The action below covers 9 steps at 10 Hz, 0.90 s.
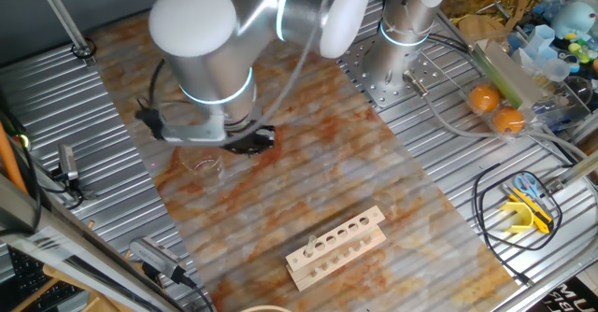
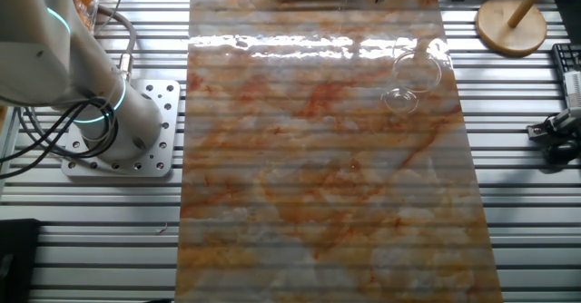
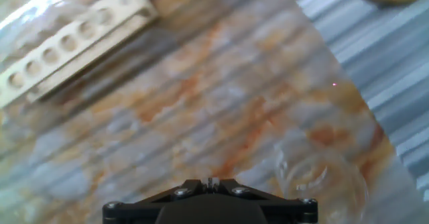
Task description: Pour out the test tube
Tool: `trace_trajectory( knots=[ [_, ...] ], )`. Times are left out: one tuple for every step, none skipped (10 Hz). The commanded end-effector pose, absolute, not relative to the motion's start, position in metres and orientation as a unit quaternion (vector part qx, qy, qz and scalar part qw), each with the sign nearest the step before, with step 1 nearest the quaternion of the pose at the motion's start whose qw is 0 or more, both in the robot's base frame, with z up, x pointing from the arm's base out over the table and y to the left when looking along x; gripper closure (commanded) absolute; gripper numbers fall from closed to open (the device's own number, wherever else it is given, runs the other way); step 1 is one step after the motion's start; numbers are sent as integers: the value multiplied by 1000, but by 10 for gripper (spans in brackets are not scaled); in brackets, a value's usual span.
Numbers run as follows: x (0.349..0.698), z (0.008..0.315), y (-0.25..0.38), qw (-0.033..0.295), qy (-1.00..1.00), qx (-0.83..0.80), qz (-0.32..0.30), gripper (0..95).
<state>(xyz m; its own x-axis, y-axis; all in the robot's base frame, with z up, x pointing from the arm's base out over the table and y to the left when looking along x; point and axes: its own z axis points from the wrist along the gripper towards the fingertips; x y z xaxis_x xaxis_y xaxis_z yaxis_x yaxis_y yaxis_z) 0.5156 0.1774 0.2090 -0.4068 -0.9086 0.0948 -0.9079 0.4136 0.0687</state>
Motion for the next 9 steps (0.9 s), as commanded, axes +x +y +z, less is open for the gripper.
trace_trajectory(
  knots=[
    [508,215,210,46,-792,608,-7,950],
    [507,216,218,44,-794,606,-7,950],
    [506,216,228,38,-797,603,-11,950],
    [505,216,234,37,-798,602,-11,950],
    [504,214,246,35,-800,598,-13,950],
    [503,212,254,35,-801,597,-14,950],
    [503,212,256,37,-806,591,-10,950],
    [503,212,256,33,-809,587,-5,950],
    [503,212,256,30,-799,601,2,950]
  ],
)
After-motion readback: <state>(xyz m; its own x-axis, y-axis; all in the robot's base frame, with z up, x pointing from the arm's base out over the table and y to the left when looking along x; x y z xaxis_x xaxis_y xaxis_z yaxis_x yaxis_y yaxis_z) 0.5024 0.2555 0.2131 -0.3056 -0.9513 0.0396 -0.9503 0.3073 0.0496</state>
